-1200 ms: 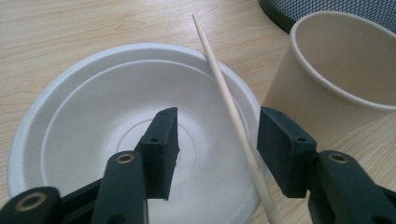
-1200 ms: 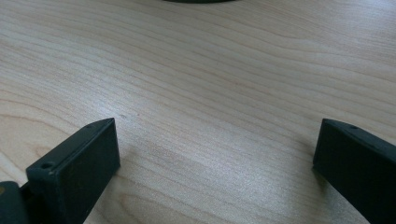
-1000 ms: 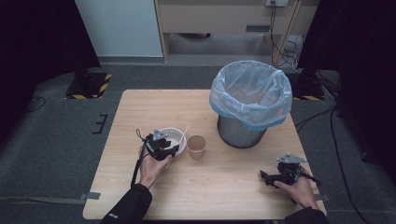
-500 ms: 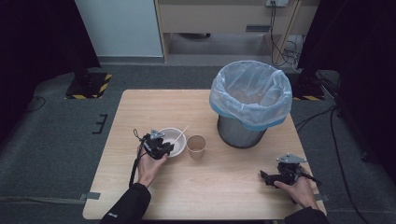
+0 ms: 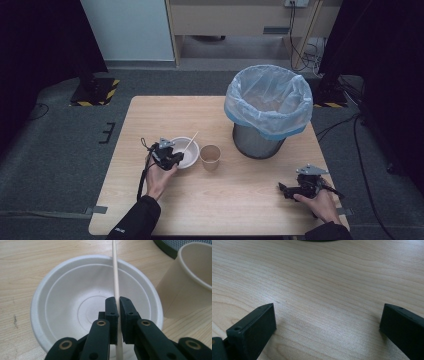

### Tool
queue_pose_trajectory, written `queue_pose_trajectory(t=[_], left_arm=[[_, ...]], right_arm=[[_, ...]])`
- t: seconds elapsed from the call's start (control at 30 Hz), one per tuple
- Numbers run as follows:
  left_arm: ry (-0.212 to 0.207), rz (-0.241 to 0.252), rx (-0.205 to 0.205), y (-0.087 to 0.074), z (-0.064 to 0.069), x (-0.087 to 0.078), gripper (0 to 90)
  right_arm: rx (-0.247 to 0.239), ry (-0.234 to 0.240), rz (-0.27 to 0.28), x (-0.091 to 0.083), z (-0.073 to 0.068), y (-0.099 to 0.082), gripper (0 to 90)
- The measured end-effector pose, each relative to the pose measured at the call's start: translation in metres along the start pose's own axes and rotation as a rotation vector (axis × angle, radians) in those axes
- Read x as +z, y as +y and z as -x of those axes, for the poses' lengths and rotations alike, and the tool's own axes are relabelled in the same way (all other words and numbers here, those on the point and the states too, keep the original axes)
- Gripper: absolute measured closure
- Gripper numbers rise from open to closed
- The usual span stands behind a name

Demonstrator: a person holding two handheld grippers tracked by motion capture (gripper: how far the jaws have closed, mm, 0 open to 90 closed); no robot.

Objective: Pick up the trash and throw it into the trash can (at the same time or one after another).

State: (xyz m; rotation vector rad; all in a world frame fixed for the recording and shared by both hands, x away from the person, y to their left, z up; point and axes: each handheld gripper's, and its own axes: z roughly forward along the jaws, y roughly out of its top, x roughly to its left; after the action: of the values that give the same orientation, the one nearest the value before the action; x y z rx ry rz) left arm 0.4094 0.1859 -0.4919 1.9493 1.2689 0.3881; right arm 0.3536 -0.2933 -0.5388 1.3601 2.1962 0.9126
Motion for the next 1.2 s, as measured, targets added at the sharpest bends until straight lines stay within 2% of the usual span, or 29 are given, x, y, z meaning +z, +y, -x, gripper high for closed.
queue_pose_trajectory(t=[0.3, 0.73, 1.2], left_arm=[[-0.013, 0.064, 0.003, 0.009, 0.003, -0.015, 85.3], [-0.033, 0.203, -0.019, 0.027, 0.004, -0.048, 85.3], [-0.067, 0.326, -0.012, 0.046, 0.015, -0.079, 85.3]], right_arm=[[0.007, 0.001, -0.001, 0.000, -0.001, 0.000, 0.7], [0.008, 0.000, -0.001, 0.000, -0.001, 0.000, 0.7], [0.008, 0.000, 0.000, 0.000, -0.001, 0.000, 0.7]])
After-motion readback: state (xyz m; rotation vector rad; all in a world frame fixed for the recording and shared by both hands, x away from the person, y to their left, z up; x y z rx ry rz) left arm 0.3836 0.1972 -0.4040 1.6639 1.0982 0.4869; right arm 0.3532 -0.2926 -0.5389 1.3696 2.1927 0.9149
